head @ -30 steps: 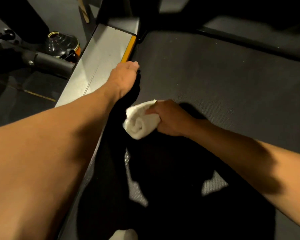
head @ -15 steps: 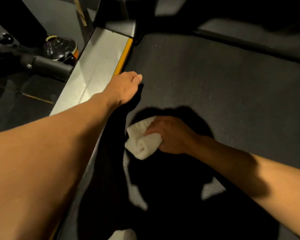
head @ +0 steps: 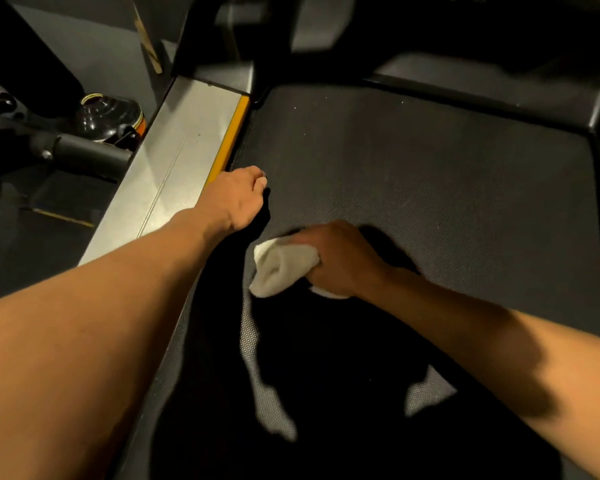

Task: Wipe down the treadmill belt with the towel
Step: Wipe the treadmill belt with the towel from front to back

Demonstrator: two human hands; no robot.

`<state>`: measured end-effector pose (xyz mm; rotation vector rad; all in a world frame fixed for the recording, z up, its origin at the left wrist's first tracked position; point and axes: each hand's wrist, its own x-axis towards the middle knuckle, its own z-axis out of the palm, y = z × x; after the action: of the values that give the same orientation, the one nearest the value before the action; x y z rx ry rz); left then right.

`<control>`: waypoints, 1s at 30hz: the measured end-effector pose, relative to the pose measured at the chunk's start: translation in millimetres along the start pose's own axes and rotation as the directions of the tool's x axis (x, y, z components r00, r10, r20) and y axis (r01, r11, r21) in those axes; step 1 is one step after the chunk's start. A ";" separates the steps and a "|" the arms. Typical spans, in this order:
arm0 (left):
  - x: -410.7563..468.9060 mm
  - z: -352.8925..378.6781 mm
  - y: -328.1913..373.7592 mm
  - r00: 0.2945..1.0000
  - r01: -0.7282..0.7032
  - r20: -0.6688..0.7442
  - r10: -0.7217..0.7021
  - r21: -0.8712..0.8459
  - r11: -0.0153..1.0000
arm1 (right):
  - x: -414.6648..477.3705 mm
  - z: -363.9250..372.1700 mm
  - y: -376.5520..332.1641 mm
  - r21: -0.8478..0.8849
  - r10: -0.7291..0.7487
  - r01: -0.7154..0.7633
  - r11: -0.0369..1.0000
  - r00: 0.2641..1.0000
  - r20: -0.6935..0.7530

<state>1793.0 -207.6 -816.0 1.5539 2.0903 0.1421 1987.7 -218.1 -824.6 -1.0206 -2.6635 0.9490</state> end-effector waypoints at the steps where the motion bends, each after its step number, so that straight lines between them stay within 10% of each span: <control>1: 0.6 1.0 -1.4 1.000 -0.003 0.005 0.003 0.005 1.000 | 6.9 -7.5 5.7 -0.052 0.017 -0.021 0.998 0.997 -0.074; 6: 3.4 2.6 -1.9 1.000 -0.017 0.006 0.016 0.066 0.998 | 43.3 -42.0 76.1 -0.136 0.362 -0.415 0.900 0.883 -0.299; 14: -14.9 14.6 14.9 0.993 -0.116 0.052 0.109 0.184 0.976 | -27.1 4.3 22.9 0.059 0.179 -0.173 0.983 0.974 -0.138; 16: -23.2 19.6 22.9 0.971 -0.241 0.064 0.232 0.240 0.940 | -11.3 -12.6 46.1 -0.091 0.233 -0.275 0.957 0.917 -0.323; 22: -26.6 34.5 51.0 0.943 -0.326 0.157 0.293 0.260 0.909 | -6.8 -48.9 53.5 -0.043 0.554 -0.555 0.831 0.832 -0.027; 26: -23.5 45.1 60.2 0.948 -0.298 0.219 0.230 0.363 0.883 | -52.0 -16.6 33.5 -0.113 0.338 -0.351 0.930 0.934 -0.116; 30: -27.0 55.2 56.6 0.944 -0.323 0.226 0.240 0.483 0.814 | -37.4 -28.1 73.7 -0.005 0.387 -0.403 0.915 0.881 -0.271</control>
<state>1872.9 -225.6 -832.1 2.1110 1.8464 -0.4646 2066.5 -185.5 -843.2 -1.6254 -2.3193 0.7260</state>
